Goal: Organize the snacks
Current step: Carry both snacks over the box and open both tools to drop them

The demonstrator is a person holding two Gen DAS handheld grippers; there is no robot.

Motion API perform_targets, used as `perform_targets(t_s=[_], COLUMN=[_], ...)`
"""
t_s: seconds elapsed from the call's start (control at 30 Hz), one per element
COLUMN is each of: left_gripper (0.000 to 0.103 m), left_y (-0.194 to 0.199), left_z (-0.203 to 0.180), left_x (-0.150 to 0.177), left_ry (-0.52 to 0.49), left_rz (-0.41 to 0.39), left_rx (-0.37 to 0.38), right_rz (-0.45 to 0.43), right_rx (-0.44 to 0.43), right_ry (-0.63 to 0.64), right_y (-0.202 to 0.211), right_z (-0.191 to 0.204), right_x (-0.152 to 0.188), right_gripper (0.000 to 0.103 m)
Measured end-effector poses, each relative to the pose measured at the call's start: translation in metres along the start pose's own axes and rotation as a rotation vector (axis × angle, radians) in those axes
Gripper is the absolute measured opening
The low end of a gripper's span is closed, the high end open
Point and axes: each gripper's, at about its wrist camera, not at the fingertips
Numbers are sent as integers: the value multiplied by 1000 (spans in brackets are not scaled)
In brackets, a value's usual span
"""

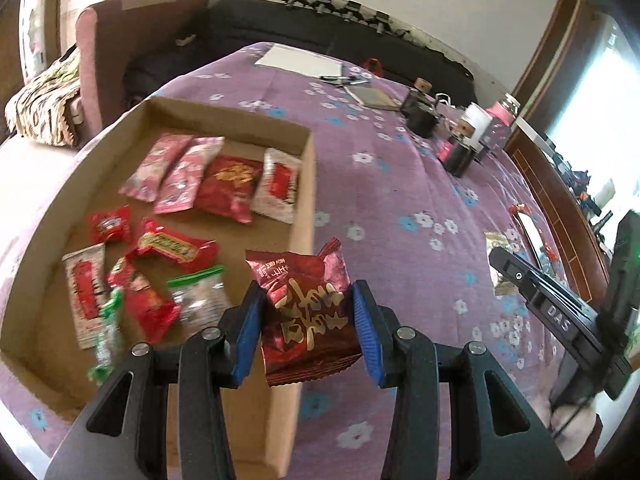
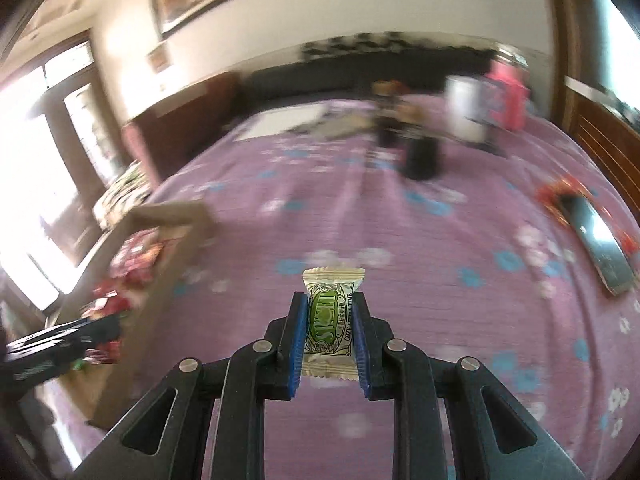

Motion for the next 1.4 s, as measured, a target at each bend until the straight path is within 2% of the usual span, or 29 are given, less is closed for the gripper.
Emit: perform_targets(t_s=[0.3, 0.63, 0.8, 1.03, 1.27, 1.33, 1.4], left_gripper=[42, 42, 41, 42, 44, 48, 57], left_y=[24, 28, 22, 16, 14, 14, 13], left_z=[43, 81, 86, 73, 70, 71, 70], left_x=[7, 18, 21, 27, 27, 27, 26], left_ry=[60, 117, 124, 58, 45, 51, 53], left_rz=[-44, -30, -11, 31, 18, 17, 20], left_rx=[-57, -73, -65, -61, -77, -70, -58], right_rz=[2, 47, 63, 100, 116, 126, 127], right_rx=[-141, -230, -235, -219, -191, -185, -185], right_ry=[156, 261, 295, 302, 306, 305, 294], right_y=[14, 7, -2, -27, -49, -56, -60], right_z=[102, 168, 185, 197, 206, 208, 207], right_x=[1, 12, 16, 8, 0, 0, 0], right_gripper=[22, 22, 22, 22, 22, 24, 23])
Point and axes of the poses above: each gripper's, at about its wrist camera, not at the fingertips, and y roughly against the way its jaws point, z to its left, x to its underside, and after that the axes turned 13 degrees about x, right-handed
